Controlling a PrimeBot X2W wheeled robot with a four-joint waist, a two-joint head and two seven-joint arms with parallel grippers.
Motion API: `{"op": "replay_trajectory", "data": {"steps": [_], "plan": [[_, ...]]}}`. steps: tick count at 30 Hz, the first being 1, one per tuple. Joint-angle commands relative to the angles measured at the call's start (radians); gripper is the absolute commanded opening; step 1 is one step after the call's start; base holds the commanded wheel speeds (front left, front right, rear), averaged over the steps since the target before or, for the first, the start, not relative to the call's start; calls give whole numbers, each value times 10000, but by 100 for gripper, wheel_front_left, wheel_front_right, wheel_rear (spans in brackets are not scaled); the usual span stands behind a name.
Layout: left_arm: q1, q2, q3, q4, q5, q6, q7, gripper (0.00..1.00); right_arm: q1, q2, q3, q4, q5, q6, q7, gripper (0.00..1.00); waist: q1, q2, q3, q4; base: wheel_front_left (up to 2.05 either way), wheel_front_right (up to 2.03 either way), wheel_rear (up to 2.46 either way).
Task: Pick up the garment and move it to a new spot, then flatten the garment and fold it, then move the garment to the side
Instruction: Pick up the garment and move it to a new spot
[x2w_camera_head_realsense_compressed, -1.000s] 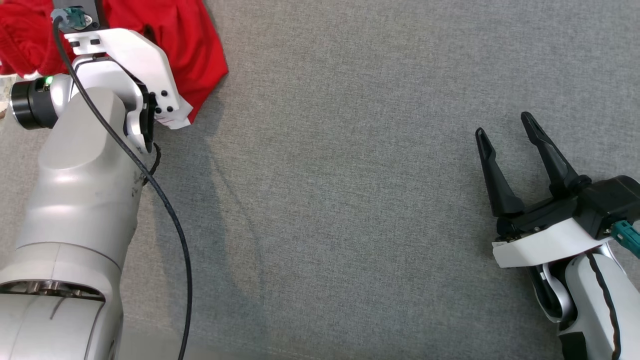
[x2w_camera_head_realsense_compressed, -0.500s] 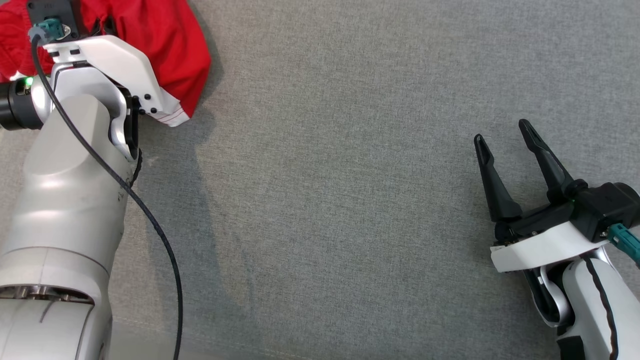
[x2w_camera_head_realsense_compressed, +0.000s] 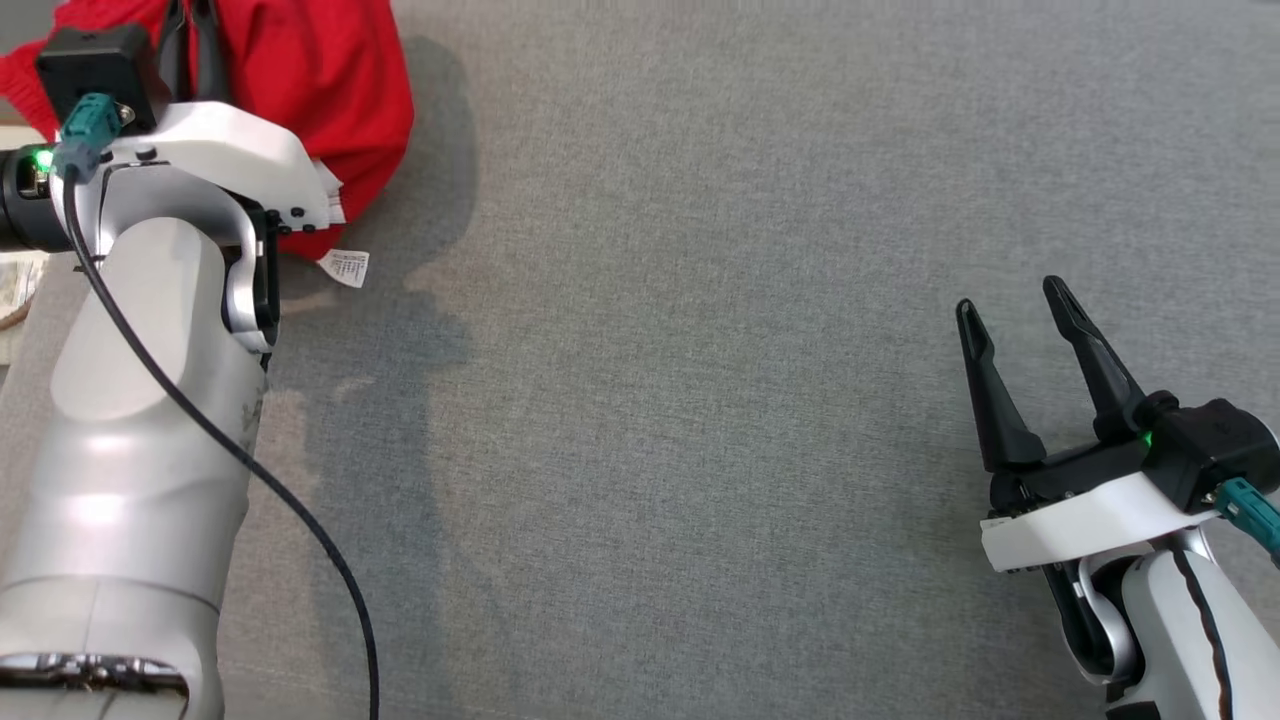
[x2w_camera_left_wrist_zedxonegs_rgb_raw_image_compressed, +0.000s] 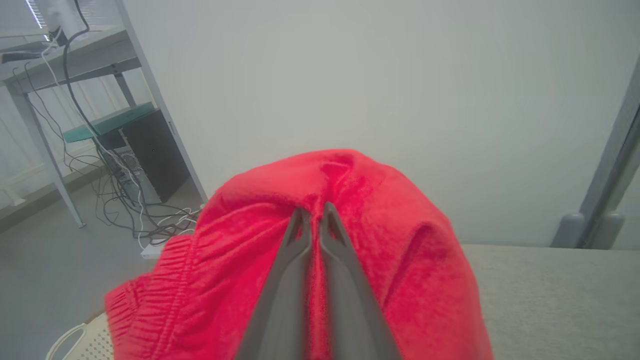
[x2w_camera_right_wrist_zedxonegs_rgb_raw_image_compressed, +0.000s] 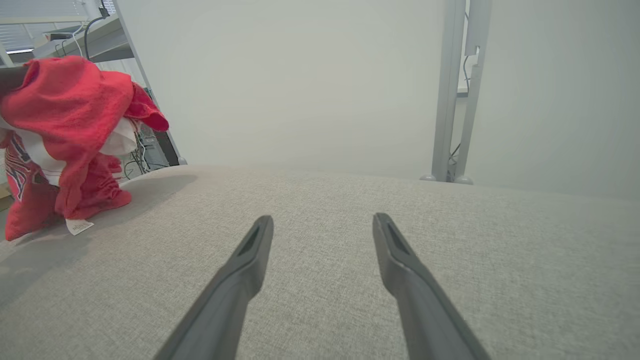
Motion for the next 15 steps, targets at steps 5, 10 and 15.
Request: {"op": "replay_trajectory", "data": {"steps": [5, 10, 15], "plan": [[1225, 154, 88, -2184, 457, 173, -50, 0, 287, 103, -230, -48, -11, 20, 20, 100, 0, 0, -601, -383, 0, 0, 0], [1869, 101, -39, -2974, 643, 100, -51, 0, 407, 247, -435, -87, 19, 20, 20, 100, 0, 0, -1004, -842, 0, 0, 0], [2333, -140, -461, -3410, 634, -141, 87, 0, 588, 616, -724, -174, 46, 20, 18, 100, 0, 0, -1552, -1976, 0, 0, 0]]}}
